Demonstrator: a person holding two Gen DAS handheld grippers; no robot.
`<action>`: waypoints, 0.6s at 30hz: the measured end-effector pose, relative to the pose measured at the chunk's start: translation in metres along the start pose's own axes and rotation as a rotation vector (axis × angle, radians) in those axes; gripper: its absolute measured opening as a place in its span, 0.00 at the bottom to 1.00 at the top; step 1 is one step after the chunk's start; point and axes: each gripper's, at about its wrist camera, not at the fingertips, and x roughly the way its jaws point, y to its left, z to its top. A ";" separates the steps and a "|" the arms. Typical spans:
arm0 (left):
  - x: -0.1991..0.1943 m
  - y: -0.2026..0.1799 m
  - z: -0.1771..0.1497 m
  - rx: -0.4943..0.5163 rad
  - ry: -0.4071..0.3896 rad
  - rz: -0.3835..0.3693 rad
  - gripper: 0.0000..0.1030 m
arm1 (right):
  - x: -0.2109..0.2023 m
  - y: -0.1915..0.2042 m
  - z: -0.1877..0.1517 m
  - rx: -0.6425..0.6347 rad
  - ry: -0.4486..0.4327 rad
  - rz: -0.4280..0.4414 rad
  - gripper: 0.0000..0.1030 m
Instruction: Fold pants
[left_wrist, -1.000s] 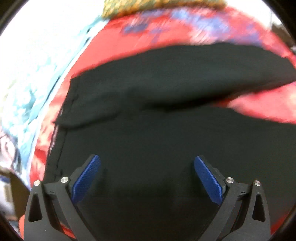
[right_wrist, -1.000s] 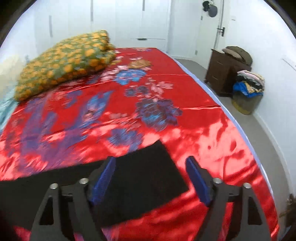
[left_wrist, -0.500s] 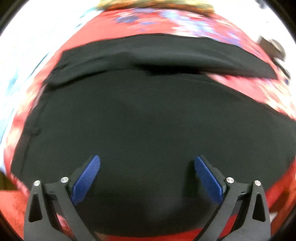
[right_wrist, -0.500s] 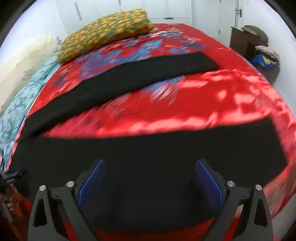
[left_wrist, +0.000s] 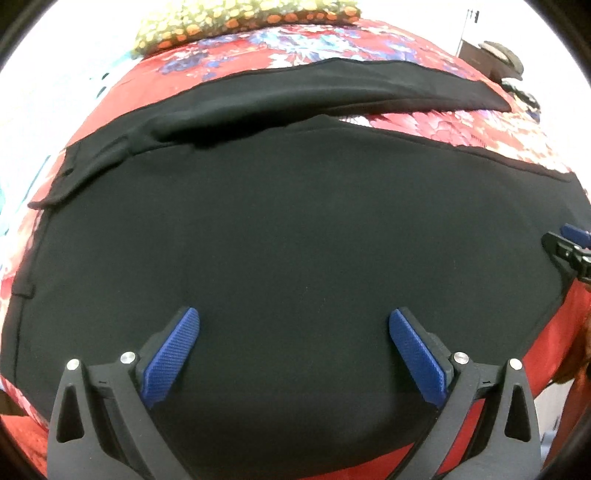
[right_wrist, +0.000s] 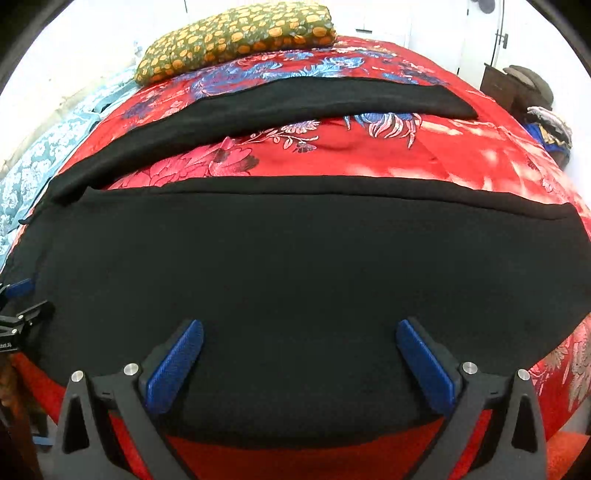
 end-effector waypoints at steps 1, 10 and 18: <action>0.000 -0.001 -0.001 0.000 -0.005 0.004 1.00 | -0.001 0.000 0.000 0.000 -0.009 0.001 1.00; -0.006 0.003 -0.011 0.004 -0.022 -0.006 1.00 | -0.004 0.001 -0.004 -0.010 -0.044 0.008 1.00; -0.009 0.010 -0.012 -0.010 0.002 -0.024 1.00 | -0.009 0.001 -0.012 -0.031 -0.070 0.008 1.00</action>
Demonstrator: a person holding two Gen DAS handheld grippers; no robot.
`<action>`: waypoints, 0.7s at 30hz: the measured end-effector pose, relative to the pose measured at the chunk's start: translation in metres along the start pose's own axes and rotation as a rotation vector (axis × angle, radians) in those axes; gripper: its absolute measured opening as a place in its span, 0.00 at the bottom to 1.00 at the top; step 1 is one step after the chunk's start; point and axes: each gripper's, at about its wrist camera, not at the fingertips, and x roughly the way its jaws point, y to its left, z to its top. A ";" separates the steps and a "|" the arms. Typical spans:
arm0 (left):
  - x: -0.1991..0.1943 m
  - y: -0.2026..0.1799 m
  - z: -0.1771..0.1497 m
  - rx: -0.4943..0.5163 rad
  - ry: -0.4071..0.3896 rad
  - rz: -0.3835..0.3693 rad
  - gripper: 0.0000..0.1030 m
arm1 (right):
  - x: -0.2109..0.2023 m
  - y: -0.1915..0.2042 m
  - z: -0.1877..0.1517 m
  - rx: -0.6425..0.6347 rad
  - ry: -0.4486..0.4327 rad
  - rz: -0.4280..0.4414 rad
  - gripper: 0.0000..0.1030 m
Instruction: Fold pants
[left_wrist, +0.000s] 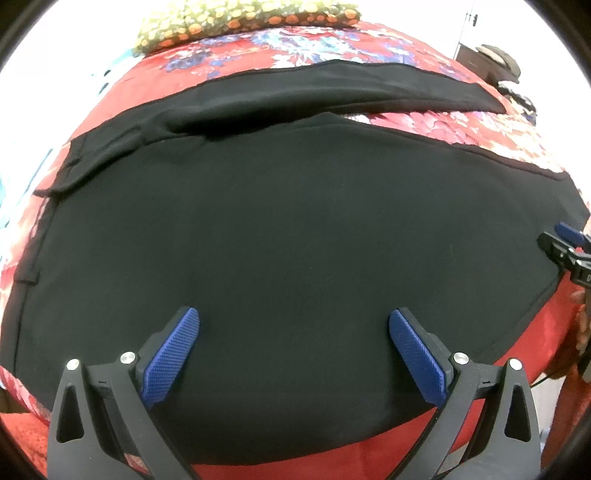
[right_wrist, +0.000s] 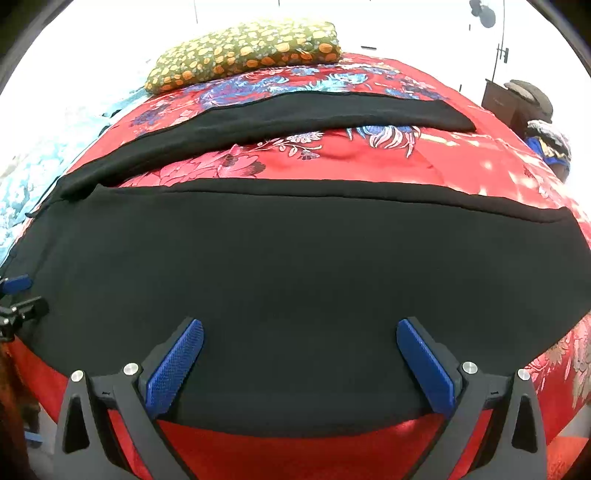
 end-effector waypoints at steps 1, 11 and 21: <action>-0.001 0.001 0.000 -0.004 0.006 0.002 1.00 | 0.000 0.000 0.000 0.000 -0.001 -0.001 1.00; -0.005 0.096 0.001 -0.321 0.021 0.116 0.99 | -0.002 -0.001 -0.004 -0.006 -0.019 -0.001 1.00; -0.001 0.084 -0.002 -0.235 0.015 0.225 1.00 | -0.008 -0.048 0.014 0.122 0.019 -0.048 1.00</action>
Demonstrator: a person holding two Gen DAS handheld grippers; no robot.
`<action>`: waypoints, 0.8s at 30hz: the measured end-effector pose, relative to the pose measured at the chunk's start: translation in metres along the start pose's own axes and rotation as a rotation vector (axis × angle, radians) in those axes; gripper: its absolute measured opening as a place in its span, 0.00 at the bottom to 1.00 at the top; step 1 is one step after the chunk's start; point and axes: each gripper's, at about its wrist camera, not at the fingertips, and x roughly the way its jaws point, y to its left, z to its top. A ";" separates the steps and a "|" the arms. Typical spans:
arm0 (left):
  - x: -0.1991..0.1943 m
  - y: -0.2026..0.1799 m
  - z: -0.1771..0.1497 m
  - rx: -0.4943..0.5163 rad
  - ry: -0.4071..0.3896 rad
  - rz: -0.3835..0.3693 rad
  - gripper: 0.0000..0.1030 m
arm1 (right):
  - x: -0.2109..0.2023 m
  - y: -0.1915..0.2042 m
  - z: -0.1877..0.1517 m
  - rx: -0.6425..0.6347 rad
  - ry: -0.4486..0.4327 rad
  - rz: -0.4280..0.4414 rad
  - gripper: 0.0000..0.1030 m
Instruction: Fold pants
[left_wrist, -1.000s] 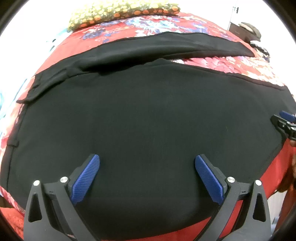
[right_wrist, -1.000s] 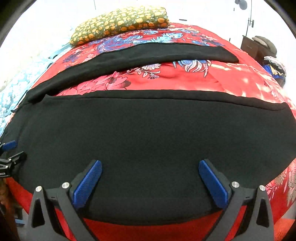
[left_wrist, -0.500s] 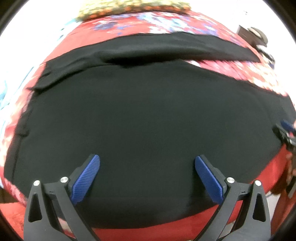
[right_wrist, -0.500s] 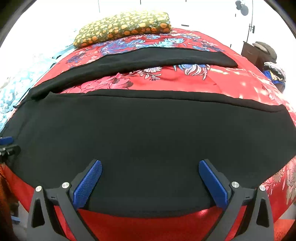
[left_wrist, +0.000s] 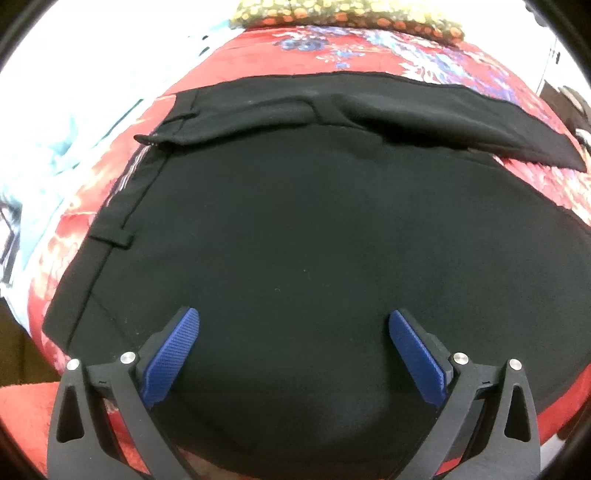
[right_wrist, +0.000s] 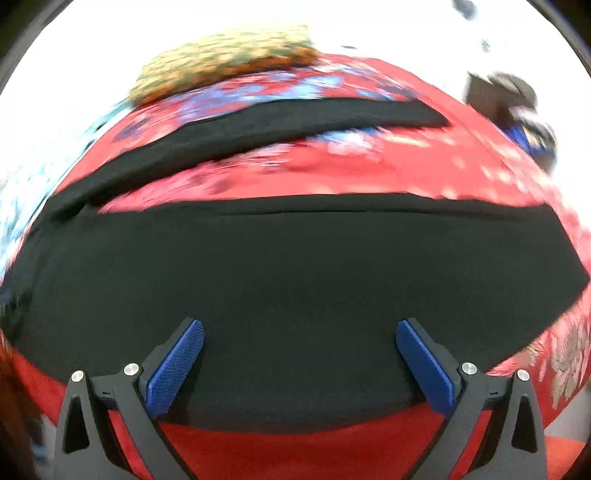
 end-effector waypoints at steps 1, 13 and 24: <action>0.000 0.002 0.000 -0.005 0.001 -0.005 1.00 | 0.003 -0.015 0.004 0.043 0.009 -0.006 1.00; -0.005 0.001 -0.005 0.003 -0.015 -0.001 1.00 | -0.050 -0.203 0.013 0.610 -0.237 -0.100 0.95; -0.005 -0.004 -0.002 -0.005 -0.017 0.015 1.00 | -0.068 -0.155 0.005 0.384 -0.224 -0.033 0.95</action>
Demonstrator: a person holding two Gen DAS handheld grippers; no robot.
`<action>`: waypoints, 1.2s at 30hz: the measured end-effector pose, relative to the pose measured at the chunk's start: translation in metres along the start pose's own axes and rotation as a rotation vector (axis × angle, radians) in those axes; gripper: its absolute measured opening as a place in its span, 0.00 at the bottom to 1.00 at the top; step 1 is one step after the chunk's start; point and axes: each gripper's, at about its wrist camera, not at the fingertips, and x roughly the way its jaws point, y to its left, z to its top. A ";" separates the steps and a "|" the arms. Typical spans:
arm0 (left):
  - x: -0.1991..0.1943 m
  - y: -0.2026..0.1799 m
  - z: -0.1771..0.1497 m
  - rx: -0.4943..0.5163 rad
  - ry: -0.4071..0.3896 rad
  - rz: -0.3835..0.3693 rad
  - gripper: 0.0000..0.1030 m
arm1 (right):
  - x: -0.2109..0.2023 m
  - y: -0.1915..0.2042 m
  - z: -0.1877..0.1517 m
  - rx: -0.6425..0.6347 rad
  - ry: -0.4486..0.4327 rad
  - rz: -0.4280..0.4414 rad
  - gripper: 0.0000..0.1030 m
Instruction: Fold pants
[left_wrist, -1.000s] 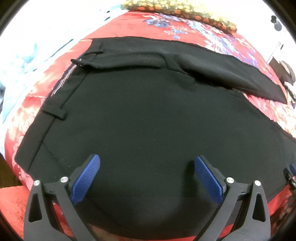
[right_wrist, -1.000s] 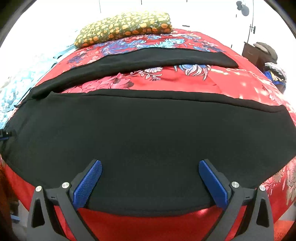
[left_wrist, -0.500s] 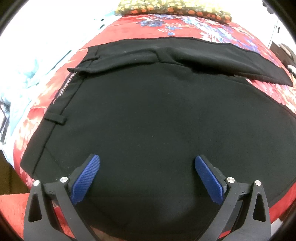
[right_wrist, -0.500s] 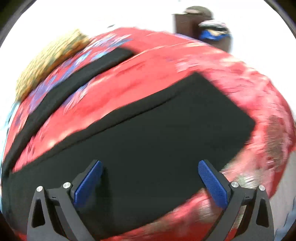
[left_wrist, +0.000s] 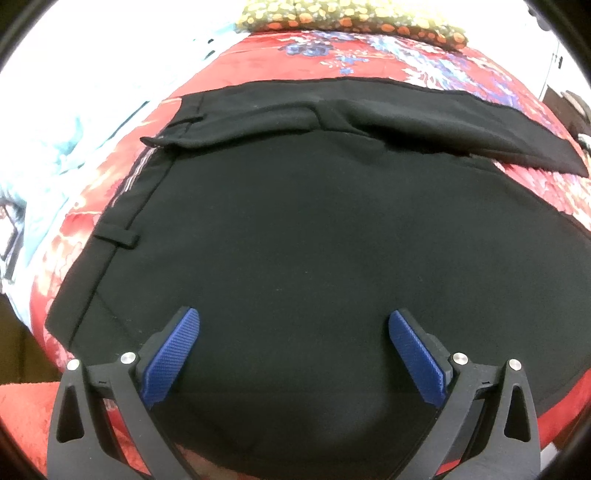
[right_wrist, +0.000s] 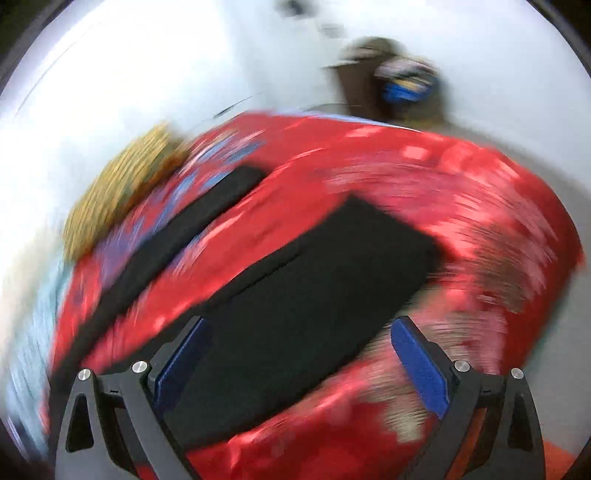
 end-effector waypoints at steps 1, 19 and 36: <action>0.000 -0.001 0.000 0.000 -0.003 0.005 1.00 | 0.003 0.020 -0.005 -0.076 0.015 0.011 0.95; 0.002 0.001 -0.005 0.027 -0.030 -0.004 1.00 | 0.061 0.133 -0.087 -0.424 0.177 -0.006 1.00; -0.004 -0.001 0.004 0.007 0.011 0.000 0.99 | 0.059 0.134 -0.083 -0.446 0.204 -0.010 1.00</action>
